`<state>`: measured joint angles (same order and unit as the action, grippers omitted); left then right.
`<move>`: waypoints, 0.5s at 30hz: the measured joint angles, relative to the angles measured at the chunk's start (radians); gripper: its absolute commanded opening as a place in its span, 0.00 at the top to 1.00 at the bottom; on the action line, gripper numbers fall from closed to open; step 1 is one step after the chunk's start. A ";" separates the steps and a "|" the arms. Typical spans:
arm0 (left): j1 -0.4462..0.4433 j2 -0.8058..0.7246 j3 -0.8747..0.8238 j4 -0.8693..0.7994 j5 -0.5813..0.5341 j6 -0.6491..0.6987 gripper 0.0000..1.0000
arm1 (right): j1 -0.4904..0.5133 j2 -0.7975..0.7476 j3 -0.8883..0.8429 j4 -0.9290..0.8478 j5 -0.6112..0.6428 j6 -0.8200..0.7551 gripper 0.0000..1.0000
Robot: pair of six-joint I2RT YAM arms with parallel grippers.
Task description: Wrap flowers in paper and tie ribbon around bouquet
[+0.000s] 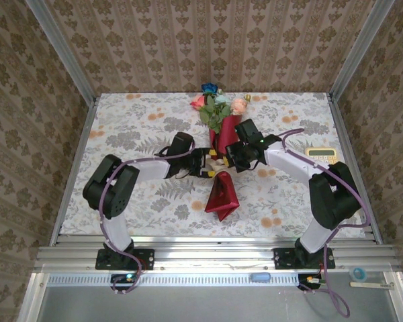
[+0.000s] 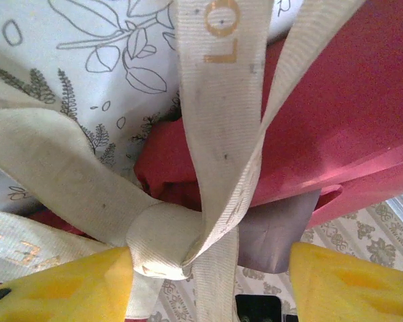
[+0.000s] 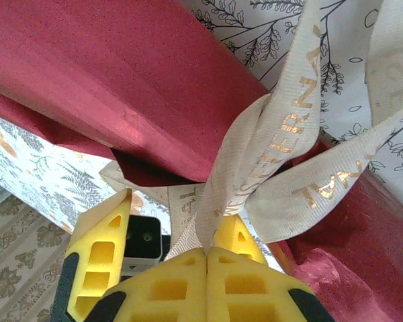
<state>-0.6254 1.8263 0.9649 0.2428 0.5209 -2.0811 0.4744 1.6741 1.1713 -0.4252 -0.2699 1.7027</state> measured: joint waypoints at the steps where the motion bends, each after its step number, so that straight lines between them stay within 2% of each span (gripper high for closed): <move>1: -0.002 0.000 0.000 0.001 0.001 -0.001 0.45 | 0.000 0.000 -0.002 0.000 0.000 0.000 1.00; 15: -0.022 0.010 0.001 0.013 0.006 -0.006 0.56 | 0.000 -0.007 -0.037 0.012 -0.004 0.004 1.00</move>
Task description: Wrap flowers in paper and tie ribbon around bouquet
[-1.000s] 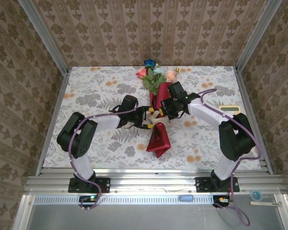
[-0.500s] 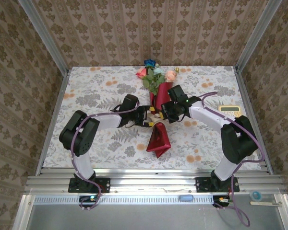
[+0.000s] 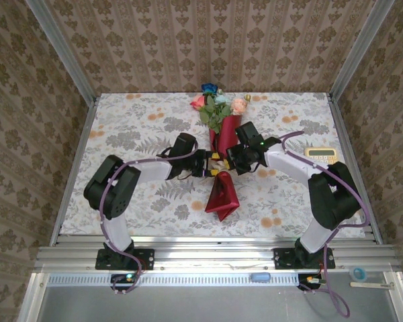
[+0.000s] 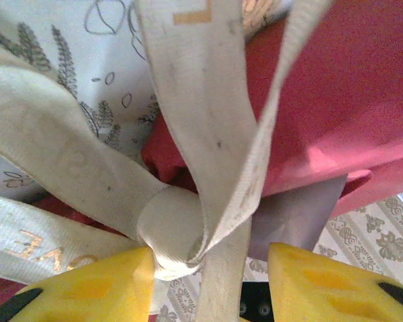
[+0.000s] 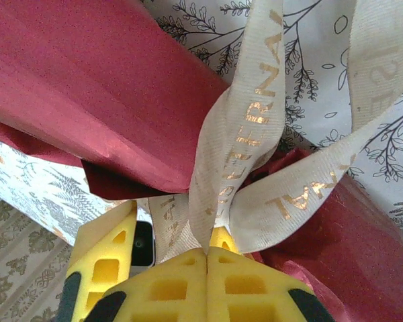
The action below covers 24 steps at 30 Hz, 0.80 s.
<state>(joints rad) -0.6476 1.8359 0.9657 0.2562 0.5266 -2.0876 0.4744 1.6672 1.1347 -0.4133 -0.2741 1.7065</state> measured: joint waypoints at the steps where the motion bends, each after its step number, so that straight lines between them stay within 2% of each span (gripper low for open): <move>1: 0.000 0.002 0.000 0.000 0.000 0.000 0.57 | 0.000 -0.003 -0.001 0.000 0.000 0.000 1.00; 6: 0.000 0.017 0.003 0.006 0.001 0.000 0.58 | 0.000 -0.028 -0.018 0.007 -0.003 0.003 1.00; 19: -0.019 0.032 0.008 0.030 0.000 -0.005 0.78 | 0.000 -0.039 -0.051 0.023 -0.010 0.018 1.00; 24: -0.019 0.032 0.008 0.038 0.000 -0.004 0.95 | 0.000 -0.040 -0.059 0.024 -0.014 0.023 1.00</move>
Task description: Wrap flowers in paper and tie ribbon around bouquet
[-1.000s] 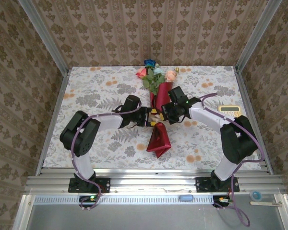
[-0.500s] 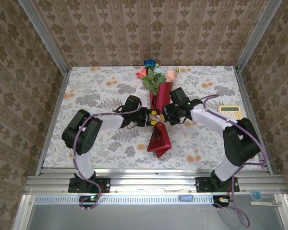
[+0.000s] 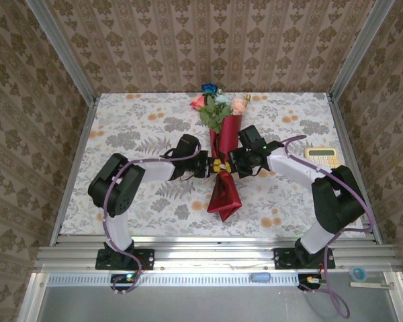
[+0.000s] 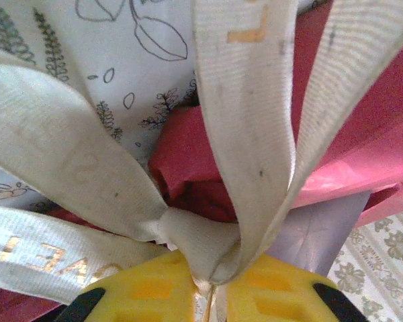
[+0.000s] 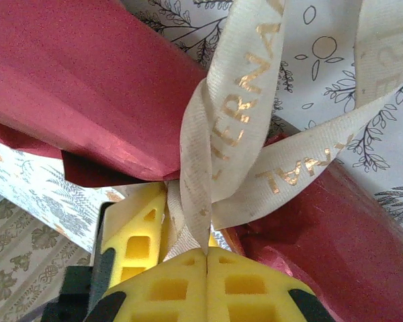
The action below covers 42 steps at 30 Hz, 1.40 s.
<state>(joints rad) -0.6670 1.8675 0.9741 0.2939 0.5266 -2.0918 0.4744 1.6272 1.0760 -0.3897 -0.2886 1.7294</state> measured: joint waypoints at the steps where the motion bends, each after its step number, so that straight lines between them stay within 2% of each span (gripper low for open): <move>1: 0.000 0.000 0.000 0.003 0.000 -0.001 0.99 | 0.000 0.000 -0.002 0.001 0.000 0.000 1.00; 9: 0.000 0.000 -0.003 0.031 -0.016 -0.003 1.00 | 0.000 -0.030 -0.029 0.009 -0.002 0.006 1.00; 27: -0.012 -0.009 -0.110 0.295 -0.080 -0.003 1.00 | 0.002 -0.059 -0.116 0.107 -0.032 0.053 1.00; 36: -0.027 -0.011 -0.174 0.430 -0.101 -0.003 1.00 | -0.024 0.026 -0.127 0.177 -0.075 0.054 1.00; 38: -0.031 -0.011 -0.187 0.457 -0.109 -0.003 1.00 | -0.027 0.037 -0.116 0.172 -0.084 0.050 0.96; 42: -0.032 -0.011 -0.207 0.500 -0.123 -0.003 1.00 | -0.033 0.042 -0.101 0.151 -0.086 0.036 0.83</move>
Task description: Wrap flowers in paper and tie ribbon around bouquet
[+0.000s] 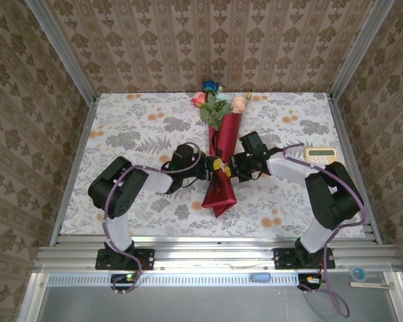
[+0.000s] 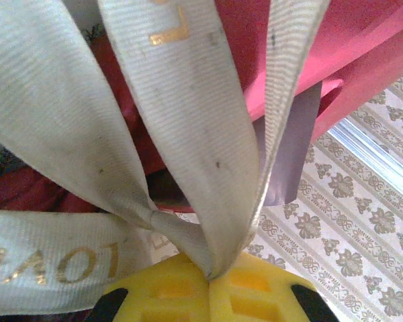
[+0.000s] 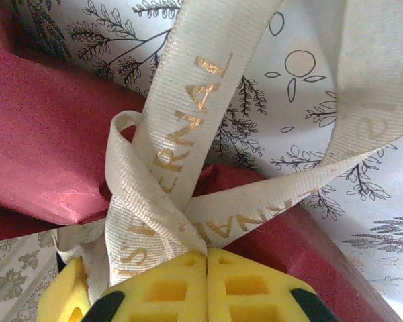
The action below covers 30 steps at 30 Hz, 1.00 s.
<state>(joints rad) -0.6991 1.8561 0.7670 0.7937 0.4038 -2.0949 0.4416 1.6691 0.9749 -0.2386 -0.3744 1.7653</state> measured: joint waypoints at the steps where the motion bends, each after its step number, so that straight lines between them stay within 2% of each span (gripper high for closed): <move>1: 0.000 0.000 -0.006 0.011 -0.002 0.000 1.00 | -0.001 0.000 0.001 -0.007 0.000 -0.006 0.80; 7: 0.000 0.000 -0.029 0.058 -0.013 0.000 1.00 | -0.014 -0.041 0.021 -0.090 0.020 -0.042 0.70; 14: 0.000 0.000 -0.031 0.085 -0.020 0.000 1.00 | -0.022 -0.121 0.066 -0.133 0.039 -0.052 0.68; 18: 0.000 0.000 -0.034 0.090 -0.021 0.000 1.00 | -0.024 -0.126 0.077 -0.122 0.059 -0.023 0.71; 23: 0.000 0.000 -0.034 0.090 -0.020 0.000 1.00 | -0.027 -0.044 0.124 -0.070 0.069 0.045 0.74; 30: 0.000 0.002 -0.034 0.090 -0.020 0.000 1.00 | -0.011 0.019 0.151 -0.039 0.072 0.114 0.70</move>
<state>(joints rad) -0.6991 1.8576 0.7334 0.8837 0.3836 -2.0949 0.4301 1.6882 1.1259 -0.2771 -0.3027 1.8790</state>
